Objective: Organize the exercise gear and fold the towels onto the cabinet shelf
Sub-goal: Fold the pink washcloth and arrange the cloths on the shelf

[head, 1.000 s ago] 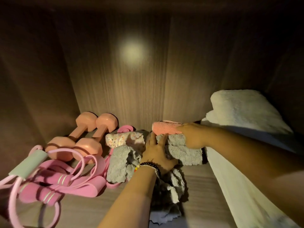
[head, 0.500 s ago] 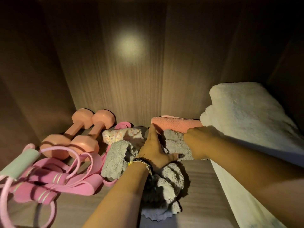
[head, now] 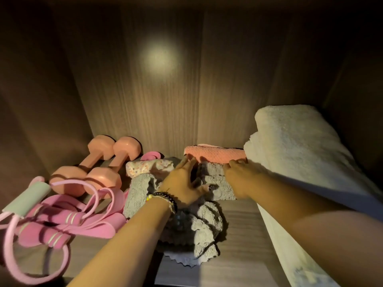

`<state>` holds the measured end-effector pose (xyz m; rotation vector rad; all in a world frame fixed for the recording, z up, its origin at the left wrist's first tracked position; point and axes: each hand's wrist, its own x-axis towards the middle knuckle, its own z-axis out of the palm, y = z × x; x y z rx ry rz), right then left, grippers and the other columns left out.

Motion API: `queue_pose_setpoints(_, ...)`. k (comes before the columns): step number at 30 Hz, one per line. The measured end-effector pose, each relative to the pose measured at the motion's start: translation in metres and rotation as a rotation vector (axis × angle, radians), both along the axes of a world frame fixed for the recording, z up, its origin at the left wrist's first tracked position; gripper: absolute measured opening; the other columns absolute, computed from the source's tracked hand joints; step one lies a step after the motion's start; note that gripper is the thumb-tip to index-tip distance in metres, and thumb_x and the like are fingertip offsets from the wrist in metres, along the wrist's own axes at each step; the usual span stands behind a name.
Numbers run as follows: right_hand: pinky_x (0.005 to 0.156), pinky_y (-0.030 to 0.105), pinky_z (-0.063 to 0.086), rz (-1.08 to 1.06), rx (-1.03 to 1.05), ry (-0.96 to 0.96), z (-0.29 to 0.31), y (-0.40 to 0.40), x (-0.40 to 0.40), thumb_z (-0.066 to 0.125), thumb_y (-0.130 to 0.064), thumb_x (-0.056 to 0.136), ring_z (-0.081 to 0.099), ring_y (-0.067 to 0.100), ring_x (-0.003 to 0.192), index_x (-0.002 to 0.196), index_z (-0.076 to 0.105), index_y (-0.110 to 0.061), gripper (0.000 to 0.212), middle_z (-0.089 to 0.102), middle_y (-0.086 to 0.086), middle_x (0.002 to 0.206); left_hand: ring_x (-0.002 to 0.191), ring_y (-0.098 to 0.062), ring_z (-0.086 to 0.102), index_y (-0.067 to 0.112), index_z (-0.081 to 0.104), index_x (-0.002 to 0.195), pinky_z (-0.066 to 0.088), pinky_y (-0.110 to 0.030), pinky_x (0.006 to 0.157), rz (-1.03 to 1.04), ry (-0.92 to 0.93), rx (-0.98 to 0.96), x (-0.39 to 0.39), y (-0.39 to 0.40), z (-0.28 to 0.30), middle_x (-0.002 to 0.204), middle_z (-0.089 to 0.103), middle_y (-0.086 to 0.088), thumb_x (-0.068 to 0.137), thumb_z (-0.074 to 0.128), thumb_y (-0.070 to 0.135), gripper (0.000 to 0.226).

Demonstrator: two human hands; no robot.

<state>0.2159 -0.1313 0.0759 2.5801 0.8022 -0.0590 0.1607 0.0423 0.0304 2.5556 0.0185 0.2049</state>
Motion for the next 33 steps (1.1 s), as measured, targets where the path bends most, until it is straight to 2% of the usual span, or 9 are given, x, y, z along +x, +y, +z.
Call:
queue_pose_setpoints(2, 0.099, 0.046, 0.045, 0.006, 0.014, -0.032, 0.003, -0.005, -0.012, 0.058, -0.016, 0.085, 0.049, 0.032, 0.119, 0.142, 0.032, -0.005, 0.063, 0.045, 0.013, 0.134, 0.122, -0.022, 0.054, 0.020, 0.046, 0.136, 0.045, -0.036, 0.103, 0.053, -0.149, -0.107, -0.018, 0.007, 0.019, 0.133, 0.056, -0.003, 0.085, 0.067, 0.038, 0.058)
queue_pose_setpoints(6, 0.091, 0.038, 0.047, 0.085, 0.329, -0.090, 0.007, -0.002, -0.057, 0.053, -0.007, 0.085, 0.052, 0.031, 0.113, 0.134, 0.040, -0.005, 0.051, 0.047, 0.013, 0.130, 0.112, -0.022, 0.057, 0.015, 0.060, 0.125, 0.042, -0.026, 0.094, 0.136, -0.350, -0.032, -0.052, 0.027, 0.039, 0.121, 0.062, -0.004, 0.084, 0.068, 0.019, 0.042)
queue_pose_setpoints(8, 0.083, 0.033, 0.047, 0.026, 0.588, 0.041, -0.002, 0.006, -0.085, 0.051, -0.014, 0.090, 0.053, 0.024, 0.110, 0.132, 0.042, -0.013, 0.043, 0.044, 0.004, 0.134, 0.116, -0.026, 0.051, 0.011, 0.060, 0.125, 0.037, -0.028, 0.097, 0.174, -0.306, 0.048, -0.067, 0.036, 0.035, 0.123, 0.060, -0.007, 0.080, 0.070, 0.016, 0.047)
queue_pose_setpoints(11, 0.103, 0.044, 0.038, -0.133, 0.760, 0.323, -0.035, 0.019, -0.121, 0.043, -0.039, 0.093, 0.034, 0.023, 0.131, 0.140, 0.029, -0.030, 0.050, 0.027, -0.007, 0.145, 0.118, -0.027, 0.052, 0.013, 0.052, 0.134, 0.041, -0.030, 0.099, 0.207, -0.134, 0.047, -0.088, 0.042, 0.023, 0.129, 0.057, -0.008, 0.079, 0.072, 0.024, 0.059)
queue_pose_setpoints(14, 0.110, 0.035, 0.030, -0.109, 0.837, 0.253, -0.076, 0.025, -0.145, 0.045, -0.040, 0.092, 0.030, 0.017, 0.136, 0.135, 0.041, -0.026, 0.046, 0.030, -0.008, 0.143, 0.111, -0.028, 0.056, 0.017, 0.050, 0.137, 0.047, -0.034, 0.093, 0.225, -0.040, 0.153, -0.097, 0.045, 0.013, 0.122, 0.059, -0.010, 0.081, 0.068, 0.022, 0.059)
queue_pose_setpoints(21, 0.072, 0.026, 0.046, -0.289, 1.370, 0.141, -0.068, 0.027, -0.157, 0.054, -0.031, 0.094, 0.056, 0.012, 0.084, 0.100, 0.052, -0.025, 0.008, 0.059, -0.001, 0.103, 0.075, -0.024, 0.061, 0.008, 0.065, 0.088, 0.047, -0.029, 0.067, 0.389, -0.420, -0.151, -0.113, 0.043, 0.014, 0.084, 0.068, -0.008, 0.082, 0.067, 0.004, 0.007)
queue_pose_setpoints(25, 0.059, 0.027, 0.041, -0.101, 1.278, -0.083, -0.035, 0.013, -0.161, 0.048, -0.035, 0.096, 0.050, 0.012, 0.071, 0.107, 0.048, -0.027, 0.014, 0.051, -0.011, 0.076, 0.071, -0.028, 0.057, 0.007, 0.053, 0.089, 0.047, -0.036, 0.062, 0.514, -0.472, -0.374, -0.124, 0.033, 0.011, 0.077, 0.063, -0.008, 0.091, 0.060, 0.012, 0.009)
queue_pose_setpoints(28, 0.076, 0.034, 0.042, 0.034, 1.085, -0.041, -0.024, 0.000, -0.173, 0.050, -0.031, 0.094, 0.048, 0.017, 0.085, 0.092, 0.043, -0.024, 0.010, 0.043, -0.008, 0.091, 0.079, -0.028, 0.057, 0.009, 0.049, 0.096, 0.048, -0.041, 0.072, 0.533, -0.425, -0.573, -0.134, 0.018, 0.016, 0.083, 0.062, -0.007, 0.095, 0.053, 0.014, 0.007)
queue_pose_setpoints(33, 0.070, 0.033, 0.040, 0.050, 1.059, -0.061, -0.024, -0.022, -0.189, 0.051, -0.023, 0.092, 0.043, 0.018, 0.081, 0.080, 0.036, -0.024, 0.019, 0.041, -0.008, 0.086, 0.061, -0.010, 0.048, 0.016, 0.048, 0.080, 0.039, -0.011, 0.048, 0.360, -0.313, -0.751, -0.162, -0.018, 0.032, 0.067, 0.055, 0.003, 0.093, 0.055, 0.007, 0.017)
